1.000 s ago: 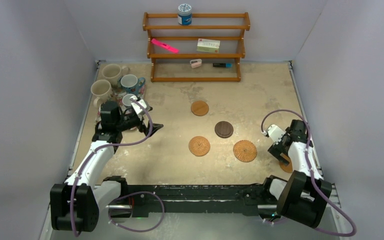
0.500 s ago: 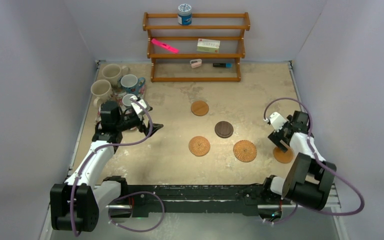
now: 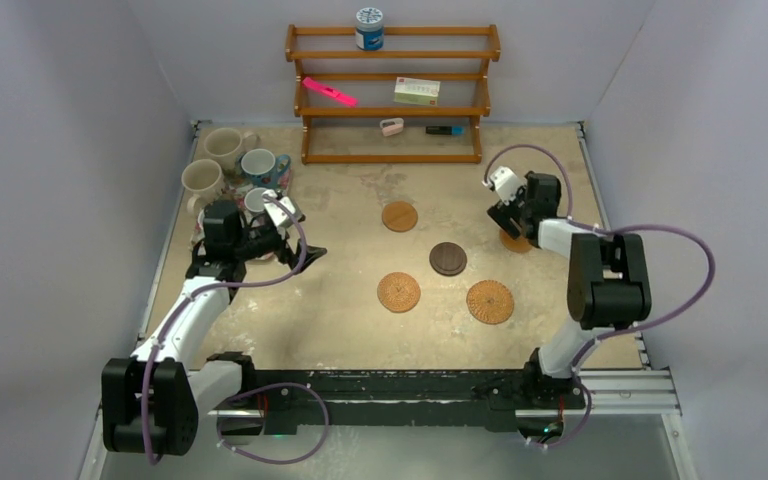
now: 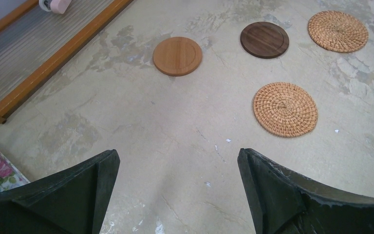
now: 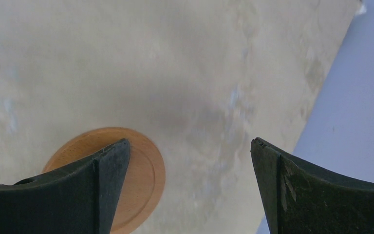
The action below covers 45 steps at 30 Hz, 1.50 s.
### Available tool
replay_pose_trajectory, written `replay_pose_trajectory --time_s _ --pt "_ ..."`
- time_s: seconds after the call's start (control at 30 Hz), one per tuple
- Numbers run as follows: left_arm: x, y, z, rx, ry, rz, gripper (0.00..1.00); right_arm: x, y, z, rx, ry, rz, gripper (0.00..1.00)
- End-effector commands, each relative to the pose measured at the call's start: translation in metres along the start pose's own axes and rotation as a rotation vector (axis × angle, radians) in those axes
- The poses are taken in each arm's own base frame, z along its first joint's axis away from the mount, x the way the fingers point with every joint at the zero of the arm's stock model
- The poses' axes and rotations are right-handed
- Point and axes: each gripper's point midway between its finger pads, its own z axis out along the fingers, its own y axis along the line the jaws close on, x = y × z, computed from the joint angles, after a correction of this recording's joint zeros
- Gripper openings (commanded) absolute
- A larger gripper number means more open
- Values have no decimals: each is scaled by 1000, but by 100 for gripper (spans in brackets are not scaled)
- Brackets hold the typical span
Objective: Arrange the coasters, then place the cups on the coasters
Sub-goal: Move the coaster to the center of the board.
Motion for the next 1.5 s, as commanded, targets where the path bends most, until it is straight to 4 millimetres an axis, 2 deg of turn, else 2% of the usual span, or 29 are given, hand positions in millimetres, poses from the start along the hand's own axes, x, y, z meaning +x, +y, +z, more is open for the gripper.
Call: replay_pose_trajectory --time_s 0.0,0.03,0.1,0.17,0.27,0.37,0.47,0.6,0.73,0.77,0.9,1.03,1.17,1.23,1.47 --pt "-20 11 0 -12 -25 57 100 2 72 31 -193 72 129 99" --pt "-21 11 1 -12 -27 56 100 -7 75 36 -190 63 121 99" --pt "-20 14 3 -23 -23 55 100 -15 69 44 -129 82 95 99" --pt "-17 19 7 -40 -14 55 100 -22 68 45 -115 87 82 99" --pt "-15 33 16 -96 5 58 100 -33 65 40 -108 68 95 99" --pt "-14 52 35 -201 52 83 100 -49 62 29 -123 34 124 99" --pt "-14 65 65 -281 104 120 100 -62 59 22 -135 5 160 99" --pt "-22 78 116 -324 147 109 100 -74 54 16 -121 -14 194 99" --pt "-34 70 169 -337 178 130 100 -84 44 6 -94 -46 223 99" --pt "-29 66 181 -338 199 140 100 -86 41 3 -87 -54 226 99" --pt "-25 50 214 -352 234 182 100 -93 36 -8 -72 -89 248 99" --pt "-10 42 232 -371 274 196 100 -99 38 -13 -73 -133 285 99" --pt "8 51 243 -433 320 220 100 -100 41 -11 -81 -148 303 99" --pt "16 60 246 -470 346 235 100 -97 42 -9 -81 -136 302 99" --pt "37 62 256 -457 391 266 100 -82 39 -3 -39 -69 273 99"
